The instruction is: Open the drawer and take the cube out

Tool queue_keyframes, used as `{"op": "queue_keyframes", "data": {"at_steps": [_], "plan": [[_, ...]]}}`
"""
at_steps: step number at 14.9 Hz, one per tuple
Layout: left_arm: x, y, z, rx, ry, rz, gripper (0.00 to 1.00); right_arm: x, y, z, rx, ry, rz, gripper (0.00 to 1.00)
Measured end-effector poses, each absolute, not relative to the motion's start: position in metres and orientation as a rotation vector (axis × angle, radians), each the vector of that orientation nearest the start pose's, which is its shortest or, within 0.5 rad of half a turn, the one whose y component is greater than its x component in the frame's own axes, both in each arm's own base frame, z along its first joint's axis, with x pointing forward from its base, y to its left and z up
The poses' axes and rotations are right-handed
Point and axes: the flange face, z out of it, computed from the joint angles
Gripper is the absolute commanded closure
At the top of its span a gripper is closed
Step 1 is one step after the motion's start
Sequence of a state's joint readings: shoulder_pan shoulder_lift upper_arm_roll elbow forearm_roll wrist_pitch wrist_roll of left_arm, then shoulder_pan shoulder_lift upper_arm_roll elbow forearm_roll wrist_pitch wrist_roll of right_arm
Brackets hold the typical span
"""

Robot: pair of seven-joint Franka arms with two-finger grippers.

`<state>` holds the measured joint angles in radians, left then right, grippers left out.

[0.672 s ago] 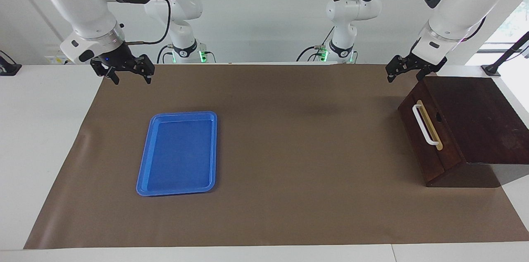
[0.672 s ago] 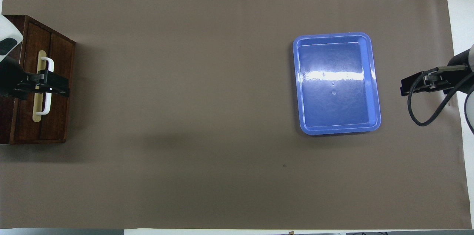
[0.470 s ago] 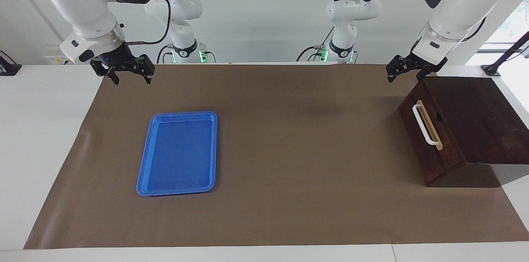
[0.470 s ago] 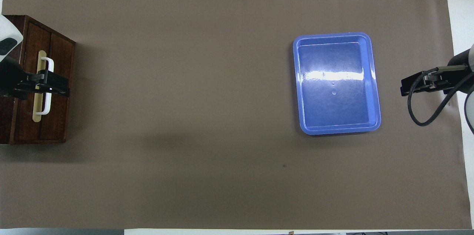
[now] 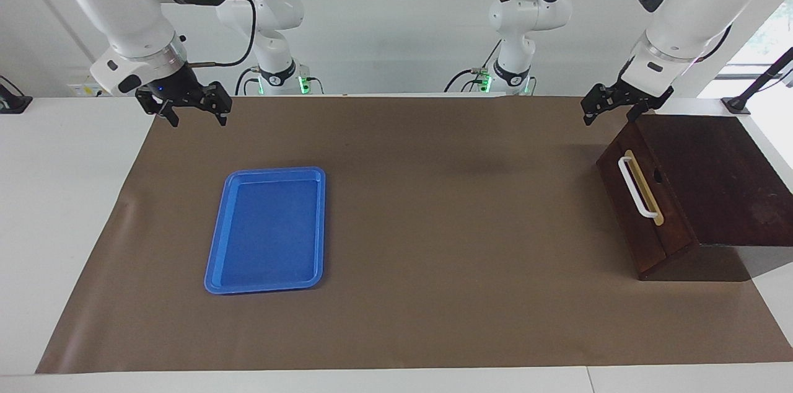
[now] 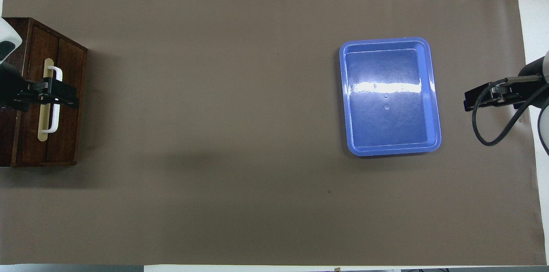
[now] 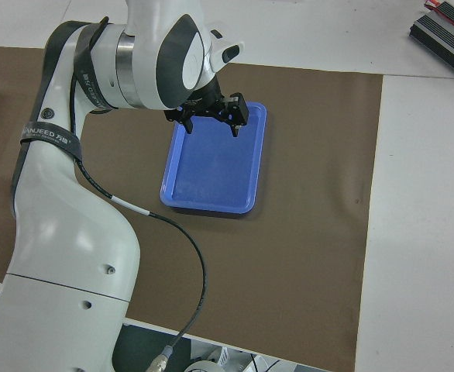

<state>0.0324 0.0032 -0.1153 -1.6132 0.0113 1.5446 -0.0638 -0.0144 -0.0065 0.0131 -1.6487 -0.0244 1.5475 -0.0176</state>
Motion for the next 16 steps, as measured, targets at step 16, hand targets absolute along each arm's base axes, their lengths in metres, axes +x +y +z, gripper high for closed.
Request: {"op": "queue_keyframes", "data": {"at_steps": [16], "plan": [[0.570,-0.029,0.489,-2.822,0.287,-0.047,0.00,0.531,-0.003,0.572,-3.157,-0.027,0.230,0.00]]}}
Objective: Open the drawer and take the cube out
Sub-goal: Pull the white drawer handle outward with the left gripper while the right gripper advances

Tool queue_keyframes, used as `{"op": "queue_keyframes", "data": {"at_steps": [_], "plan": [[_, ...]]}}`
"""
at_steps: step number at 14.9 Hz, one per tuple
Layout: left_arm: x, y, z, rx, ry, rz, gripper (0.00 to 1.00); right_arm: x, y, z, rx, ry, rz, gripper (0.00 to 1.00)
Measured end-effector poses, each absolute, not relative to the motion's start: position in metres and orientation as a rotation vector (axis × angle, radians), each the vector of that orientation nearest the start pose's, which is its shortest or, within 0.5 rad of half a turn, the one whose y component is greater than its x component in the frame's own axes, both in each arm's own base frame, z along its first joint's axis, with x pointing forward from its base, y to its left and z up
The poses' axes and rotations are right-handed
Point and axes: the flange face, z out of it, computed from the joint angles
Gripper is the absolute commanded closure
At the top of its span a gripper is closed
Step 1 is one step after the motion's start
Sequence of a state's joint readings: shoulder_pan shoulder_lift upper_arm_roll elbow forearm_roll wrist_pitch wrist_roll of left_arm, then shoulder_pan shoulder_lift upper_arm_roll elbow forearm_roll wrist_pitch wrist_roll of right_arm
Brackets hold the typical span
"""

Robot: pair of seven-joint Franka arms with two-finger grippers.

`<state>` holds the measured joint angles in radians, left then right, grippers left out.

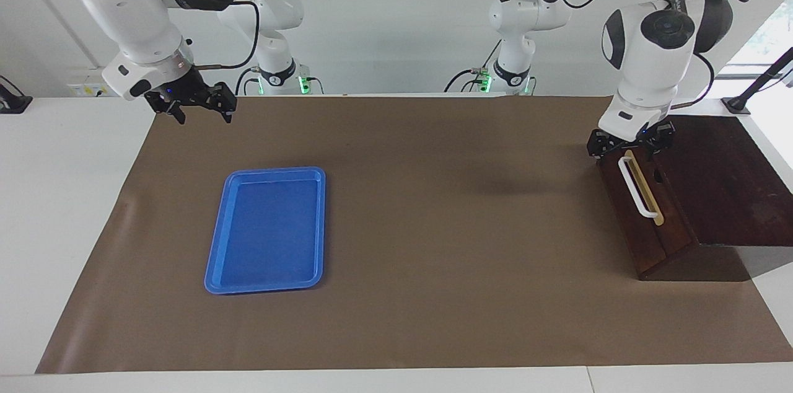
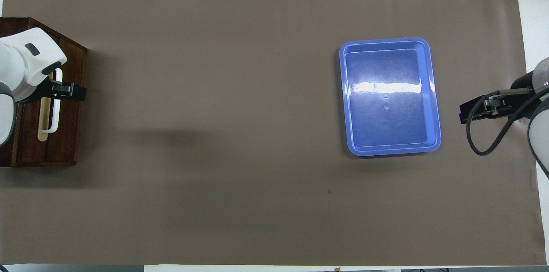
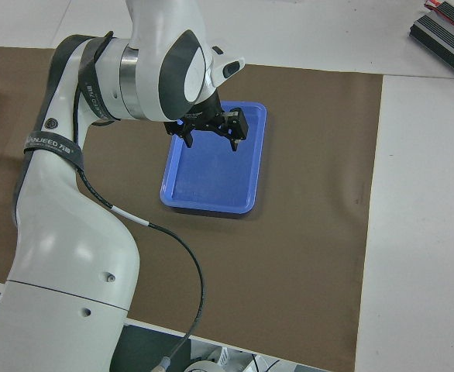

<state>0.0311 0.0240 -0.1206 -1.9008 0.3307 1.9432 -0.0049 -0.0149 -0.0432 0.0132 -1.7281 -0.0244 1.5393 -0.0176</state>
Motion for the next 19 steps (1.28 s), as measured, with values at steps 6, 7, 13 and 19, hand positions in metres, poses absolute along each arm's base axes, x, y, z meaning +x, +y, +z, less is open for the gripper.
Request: {"op": "queue_keyframes", "data": {"at_steps": [6,7,13,19], "plan": [[0.573,-0.022,0.428,-2.757,0.387,-0.036,0.00,0.536,-0.004,0.575,-3.161,-0.026,0.163,0.00],[0.573,-0.019,0.423,-2.759,0.385,-0.041,0.00,0.537,-0.006,0.575,-3.162,-0.017,0.151,0.00],[0.569,0.004,0.401,-2.778,0.375,-0.090,0.00,0.536,-0.034,0.575,-3.085,0.766,0.134,0.00],[0.565,0.002,0.378,-2.792,0.391,-0.108,0.00,0.544,0.000,0.568,-2.633,1.547,0.170,0.00]]}}
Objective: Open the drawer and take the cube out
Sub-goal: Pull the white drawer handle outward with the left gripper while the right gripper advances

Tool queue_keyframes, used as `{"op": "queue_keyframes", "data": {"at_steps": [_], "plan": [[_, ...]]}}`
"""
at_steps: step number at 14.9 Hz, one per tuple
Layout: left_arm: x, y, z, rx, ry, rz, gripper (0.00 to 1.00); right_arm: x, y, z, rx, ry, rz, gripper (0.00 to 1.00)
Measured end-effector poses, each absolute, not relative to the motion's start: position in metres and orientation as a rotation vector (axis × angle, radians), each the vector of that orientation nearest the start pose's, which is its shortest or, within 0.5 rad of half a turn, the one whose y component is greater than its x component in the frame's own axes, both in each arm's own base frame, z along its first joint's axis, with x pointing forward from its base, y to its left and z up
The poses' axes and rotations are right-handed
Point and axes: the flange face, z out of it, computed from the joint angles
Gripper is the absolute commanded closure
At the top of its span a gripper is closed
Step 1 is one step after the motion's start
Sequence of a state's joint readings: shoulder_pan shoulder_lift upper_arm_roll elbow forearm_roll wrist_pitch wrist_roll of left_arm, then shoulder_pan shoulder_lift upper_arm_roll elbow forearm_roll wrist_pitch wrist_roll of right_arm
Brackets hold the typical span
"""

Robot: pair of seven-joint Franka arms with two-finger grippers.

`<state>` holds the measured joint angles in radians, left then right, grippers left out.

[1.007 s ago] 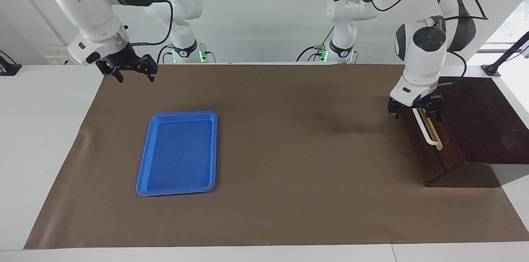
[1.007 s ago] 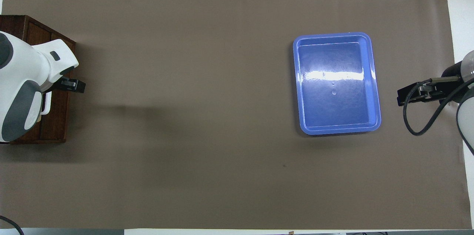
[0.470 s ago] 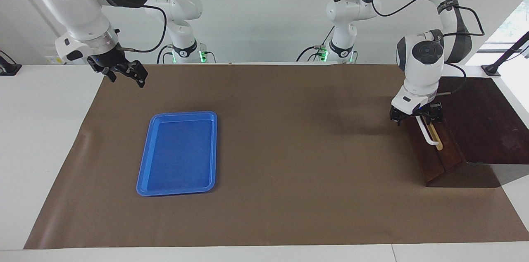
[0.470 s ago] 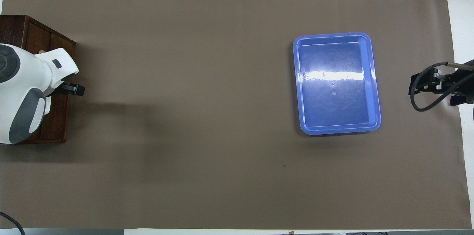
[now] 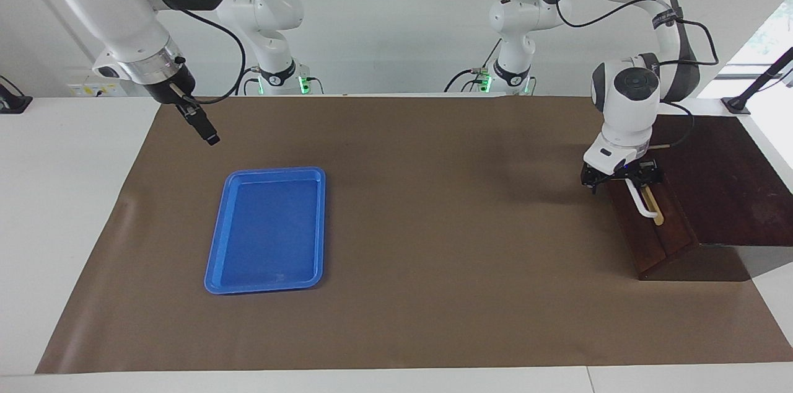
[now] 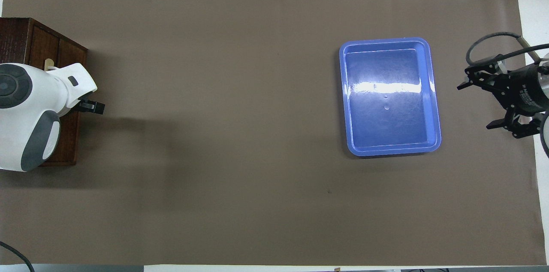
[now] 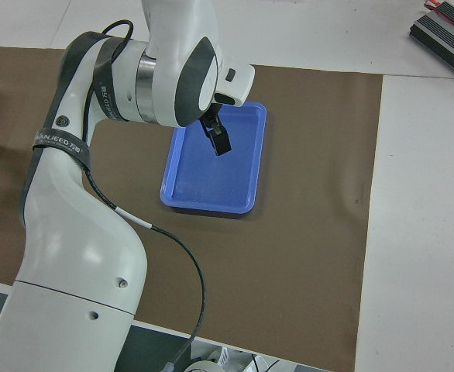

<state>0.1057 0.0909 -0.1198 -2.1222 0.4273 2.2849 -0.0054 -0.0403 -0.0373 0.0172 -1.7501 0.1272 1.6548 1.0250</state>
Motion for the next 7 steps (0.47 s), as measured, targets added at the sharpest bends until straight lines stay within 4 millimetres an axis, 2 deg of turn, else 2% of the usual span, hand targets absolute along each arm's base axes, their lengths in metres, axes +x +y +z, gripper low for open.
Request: {"op": "queue_keyframes", "data": {"at_steps": [3,7], "plan": [[0.564,-0.018,0.376,-2.800,0.350,-0.127,0.00,0.559,0.025,0.551,-2.374,1.745,0.287,0.00],[0.562,-0.054,0.375,-2.808,0.318,-0.159,0.00,0.589,0.066,0.522,-2.079,1.875,0.454,0.00]]}}
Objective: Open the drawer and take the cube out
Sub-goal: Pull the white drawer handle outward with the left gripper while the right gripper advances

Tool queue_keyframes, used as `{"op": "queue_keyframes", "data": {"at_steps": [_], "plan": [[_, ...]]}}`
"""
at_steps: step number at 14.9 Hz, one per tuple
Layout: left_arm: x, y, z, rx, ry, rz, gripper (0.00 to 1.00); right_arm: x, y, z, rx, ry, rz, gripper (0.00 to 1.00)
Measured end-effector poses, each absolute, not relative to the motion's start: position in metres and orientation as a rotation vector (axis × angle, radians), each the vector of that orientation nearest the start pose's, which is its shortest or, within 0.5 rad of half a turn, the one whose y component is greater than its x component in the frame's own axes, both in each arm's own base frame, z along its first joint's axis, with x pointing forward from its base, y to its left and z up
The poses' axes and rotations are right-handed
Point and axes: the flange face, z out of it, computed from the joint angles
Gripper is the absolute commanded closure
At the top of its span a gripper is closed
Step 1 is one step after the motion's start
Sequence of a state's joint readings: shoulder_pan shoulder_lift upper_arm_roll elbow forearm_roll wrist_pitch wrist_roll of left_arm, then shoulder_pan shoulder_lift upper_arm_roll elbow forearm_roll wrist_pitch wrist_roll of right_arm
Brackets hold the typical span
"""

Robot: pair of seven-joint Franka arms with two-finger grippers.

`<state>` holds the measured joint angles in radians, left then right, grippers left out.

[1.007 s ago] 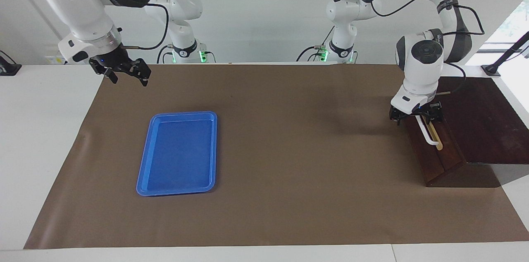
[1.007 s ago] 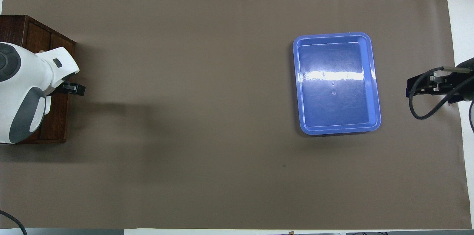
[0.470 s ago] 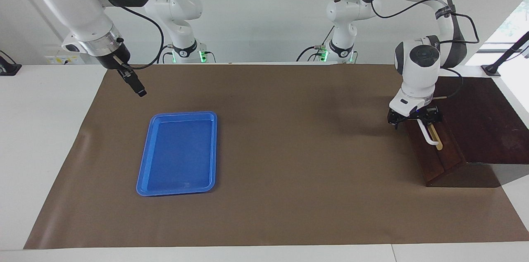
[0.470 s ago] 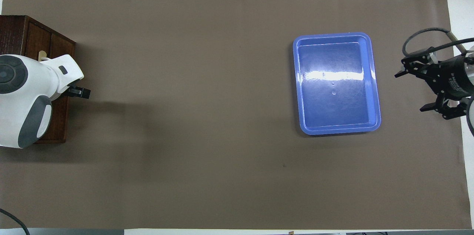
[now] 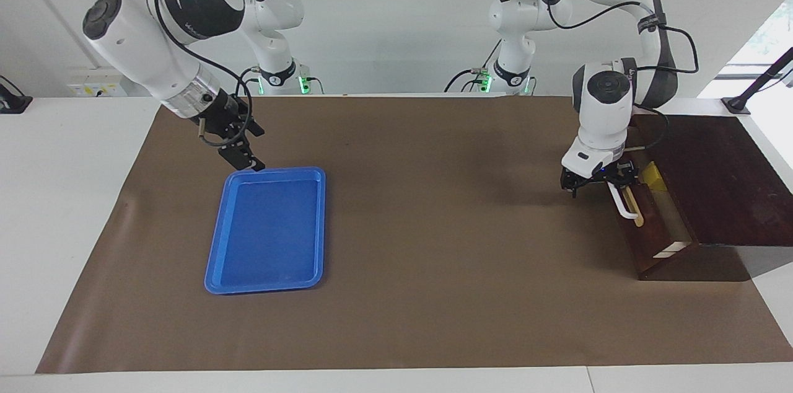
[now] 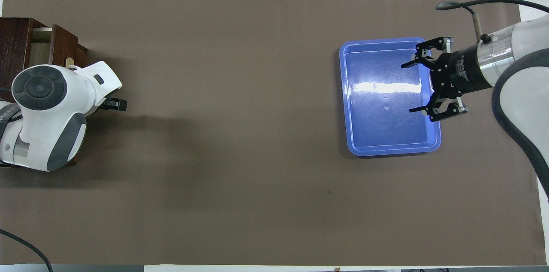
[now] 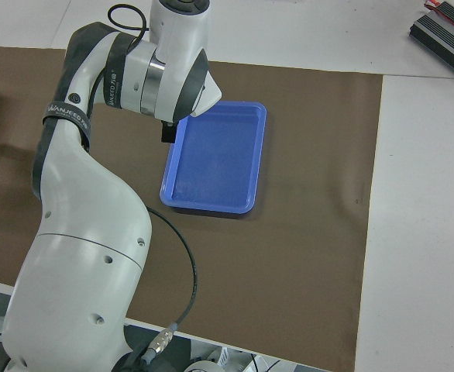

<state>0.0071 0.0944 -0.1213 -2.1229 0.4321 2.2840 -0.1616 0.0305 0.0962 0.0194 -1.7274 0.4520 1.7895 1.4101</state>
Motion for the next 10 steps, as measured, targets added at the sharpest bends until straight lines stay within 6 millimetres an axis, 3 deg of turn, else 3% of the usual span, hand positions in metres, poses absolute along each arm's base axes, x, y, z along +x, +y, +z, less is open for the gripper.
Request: {"op": "queue_keyframes", "data": {"at_steps": [4,8,10], "plan": [[0.558,-0.090,0.378,-2.844,0.287,-0.187,0.00,0.613,0.089,0.500,-1.833,1.913,0.607,0.00],[0.552,-0.120,0.376,-2.861,0.252,-0.202,0.00,0.616,0.119,0.489,-1.794,1.942,0.638,0.00],[0.552,-0.122,0.376,-2.874,0.229,-0.202,0.00,0.616,0.117,0.488,-1.786,1.952,0.641,0.00]]}}
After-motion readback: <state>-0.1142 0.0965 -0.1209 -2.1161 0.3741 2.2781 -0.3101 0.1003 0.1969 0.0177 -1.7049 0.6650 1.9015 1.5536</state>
